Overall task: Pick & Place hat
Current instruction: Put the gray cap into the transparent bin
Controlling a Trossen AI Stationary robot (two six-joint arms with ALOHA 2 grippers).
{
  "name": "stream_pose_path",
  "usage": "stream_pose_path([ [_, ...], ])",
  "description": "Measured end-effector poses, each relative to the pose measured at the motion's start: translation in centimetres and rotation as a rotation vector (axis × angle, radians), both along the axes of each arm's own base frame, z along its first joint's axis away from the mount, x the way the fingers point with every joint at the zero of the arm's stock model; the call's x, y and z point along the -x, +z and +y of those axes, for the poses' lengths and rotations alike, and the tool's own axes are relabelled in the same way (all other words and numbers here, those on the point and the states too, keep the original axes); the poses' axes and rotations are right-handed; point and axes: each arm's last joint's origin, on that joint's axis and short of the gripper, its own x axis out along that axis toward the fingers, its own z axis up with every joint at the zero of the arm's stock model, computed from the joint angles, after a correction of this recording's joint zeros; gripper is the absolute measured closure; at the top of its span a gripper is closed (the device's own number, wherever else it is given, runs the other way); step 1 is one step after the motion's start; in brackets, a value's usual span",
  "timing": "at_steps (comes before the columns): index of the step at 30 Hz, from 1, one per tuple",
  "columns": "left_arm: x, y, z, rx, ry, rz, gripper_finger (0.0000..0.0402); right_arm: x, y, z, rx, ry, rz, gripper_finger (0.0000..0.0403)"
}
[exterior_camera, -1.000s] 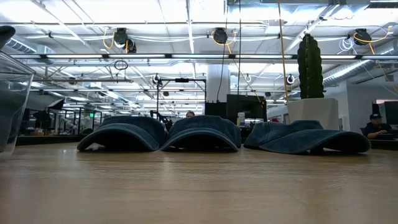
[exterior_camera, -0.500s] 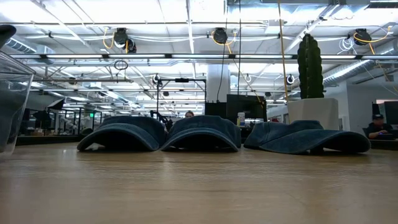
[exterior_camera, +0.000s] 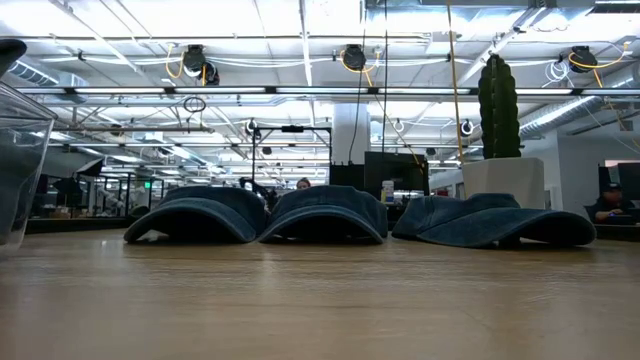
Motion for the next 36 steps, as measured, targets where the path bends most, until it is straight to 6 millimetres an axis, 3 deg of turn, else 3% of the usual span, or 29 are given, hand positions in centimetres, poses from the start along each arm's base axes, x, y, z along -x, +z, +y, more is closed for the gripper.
stream_pose_path([
  [9,1.5,-1.4,6.0,0.153,0.034,-0.009,0.0376,0.0,0.0,0.0,0.000,0.000,0.000,0.0124],
  [18,0.7,-3.2,10.1,0.209,-0.347,-0.171,0.0376,0.0,0.0,0.0,0.000,0.000,0.000,0.0124],
  [24,0.6,-4.7,14.8,0.200,-0.119,-0.129,0.0376,0.0,0.0,0.0,0.000,0.000,0.000,0.0124],
  [29,-0.1,-4.9,18.1,0.315,-0.121,-0.135,0.0376,0.0,0.0,0.0,0.000,0.000,0.000,0.0124],
  [36,-1.2,-6.0,20.9,0.297,0.089,-0.104,0.0376,0.0,0.0,0.0,0.000,0.000,0.001,0.0124],
])
